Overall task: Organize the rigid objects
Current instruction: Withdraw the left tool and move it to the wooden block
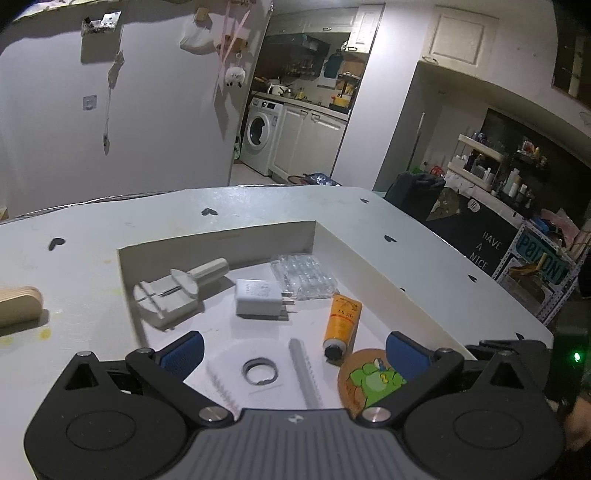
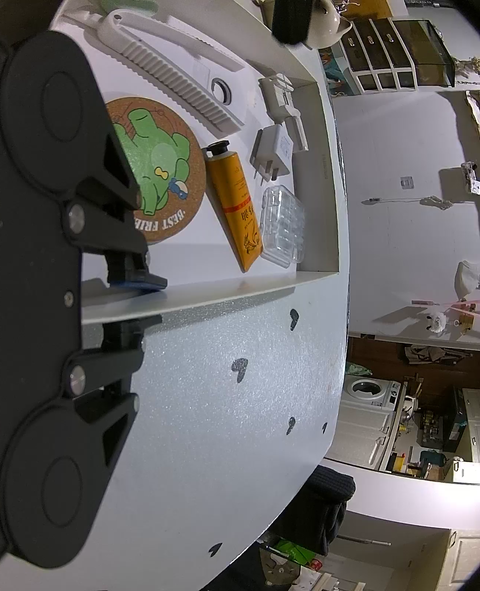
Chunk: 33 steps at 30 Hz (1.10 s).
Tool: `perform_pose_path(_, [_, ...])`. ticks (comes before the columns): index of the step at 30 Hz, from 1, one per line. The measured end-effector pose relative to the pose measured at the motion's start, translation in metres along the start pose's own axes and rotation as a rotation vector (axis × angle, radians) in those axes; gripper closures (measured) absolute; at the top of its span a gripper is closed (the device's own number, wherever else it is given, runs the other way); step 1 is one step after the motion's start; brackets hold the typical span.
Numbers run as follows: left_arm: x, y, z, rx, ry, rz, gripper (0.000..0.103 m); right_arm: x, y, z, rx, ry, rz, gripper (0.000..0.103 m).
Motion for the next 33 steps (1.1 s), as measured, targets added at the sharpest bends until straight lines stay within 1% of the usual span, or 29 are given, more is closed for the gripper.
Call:
perform_pose_path(5, [-0.018,0.006,-0.021,0.022,-0.014,0.041,0.000,0.000,0.000,0.000,0.001,0.002,0.003,0.088])
perform_pose_path(12, [-0.060,0.012,-0.044,0.067,-0.074,0.059,0.000,-0.001,-0.001,0.000,0.000,0.005,0.001,0.088])
perform_pose_path(16, [-0.094,0.008,-0.046,0.094,-0.109,0.045,0.000,-0.001,-0.001,0.000,0.001,0.006,0.001,0.088])
perform_pose_path(18, [-0.111,0.004,-0.044,0.102,-0.119,0.048,0.000,-0.001,-0.001,0.000,0.001,0.006,0.000,0.088])
perform_pose_path(21, [-0.142,-0.002,-0.036,0.117,-0.154,0.057,0.000,-0.001,-0.001,0.000,0.000,0.006,0.000,0.088])
perform_pose_path(24, [-0.171,-0.008,-0.025,0.117,-0.179,0.041,0.000,-0.001,-0.001,0.000,0.000,0.006,0.001,0.088])
perform_pose_path(26, [-0.191,-0.013,-0.017,0.122,-0.193,0.010,0.000,-0.001,-0.001,0.000,0.000,0.005,0.001,0.088])
perform_pose_path(29, [-0.217,-0.020,-0.009,0.138,-0.201,-0.064,0.000,-0.001,-0.001,0.000,0.000,0.005,0.001,0.088])
perform_pose_path(32, [-0.237,-0.026,-0.002,0.177,-0.253,-0.123,0.000,-0.001,-0.001,0.000,0.000,0.005,0.001,0.088])
perform_pose_path(33, [-0.242,-0.026,0.001,0.179,-0.263,-0.140,0.000,-0.001,-0.001,0.000,0.001,0.005,0.002,0.088])
Point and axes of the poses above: each gripper's, at about its wrist camera, not at the fingertips, and z roughly the way its jaws point, x to its right, y to its underside, the point moved 6 cm from there along z, roughly the way its jaws point, and after that the axes turned 2 degrees about -x, right-handed, at the moved point
